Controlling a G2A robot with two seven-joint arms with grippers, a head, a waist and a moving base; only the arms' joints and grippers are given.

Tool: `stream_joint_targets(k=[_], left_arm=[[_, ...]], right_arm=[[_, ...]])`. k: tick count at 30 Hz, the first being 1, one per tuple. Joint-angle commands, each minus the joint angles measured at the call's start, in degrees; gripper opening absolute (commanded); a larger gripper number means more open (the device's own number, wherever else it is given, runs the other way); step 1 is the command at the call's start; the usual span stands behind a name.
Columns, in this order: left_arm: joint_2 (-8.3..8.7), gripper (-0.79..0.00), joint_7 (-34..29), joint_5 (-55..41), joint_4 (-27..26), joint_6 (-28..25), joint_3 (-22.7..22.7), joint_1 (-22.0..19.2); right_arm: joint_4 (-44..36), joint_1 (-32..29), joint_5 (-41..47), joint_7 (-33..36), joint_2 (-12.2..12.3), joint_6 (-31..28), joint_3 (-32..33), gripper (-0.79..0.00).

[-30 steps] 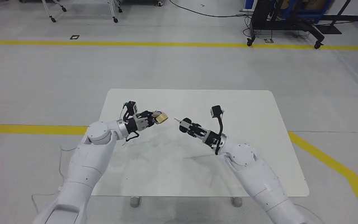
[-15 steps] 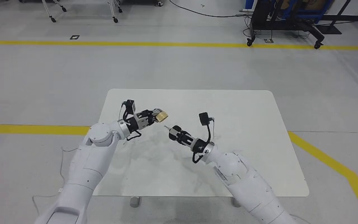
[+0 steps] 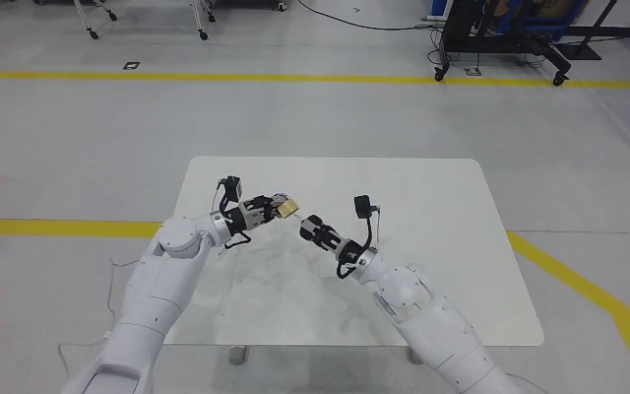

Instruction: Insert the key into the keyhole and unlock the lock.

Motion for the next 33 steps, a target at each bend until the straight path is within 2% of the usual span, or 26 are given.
stream_joint_targets(k=[1,15,20,25,33], left_arm=[[0.00,-0.785,-0.2,-0.1,0.1,-0.1,0.0,0.0],[0.01,-0.785,-0.6,0.8,-0.6,-0.7,1.0,0.0],[-0.09,-0.785,1.0,-1.0,0.0,0.9,0.7,0.1],[-0.38,-0.785,3.5,-5.6,0.4,3.3,-0.3,0.6],[-0.47,-0.785,5.6,-4.1,-1.8,3.1,0.4,1.7]], right_arm=[[0.3,0.1,-0.1,-0.3,-0.1,0.1,0.1,-0.785],[1.3,0.5,0.2,-0.2,-0.5,-0.2,0.3,-0.785],[1.2,0.4,0.1,-0.5,-0.6,-0.7,0.5,-0.785],[1.1,0.2,0.1,-2.6,-0.9,-2.6,-0.1,-0.785],[2.5,0.8,-2.6,-6.9,-2.0,-3.6,-2.7,-0.785]])
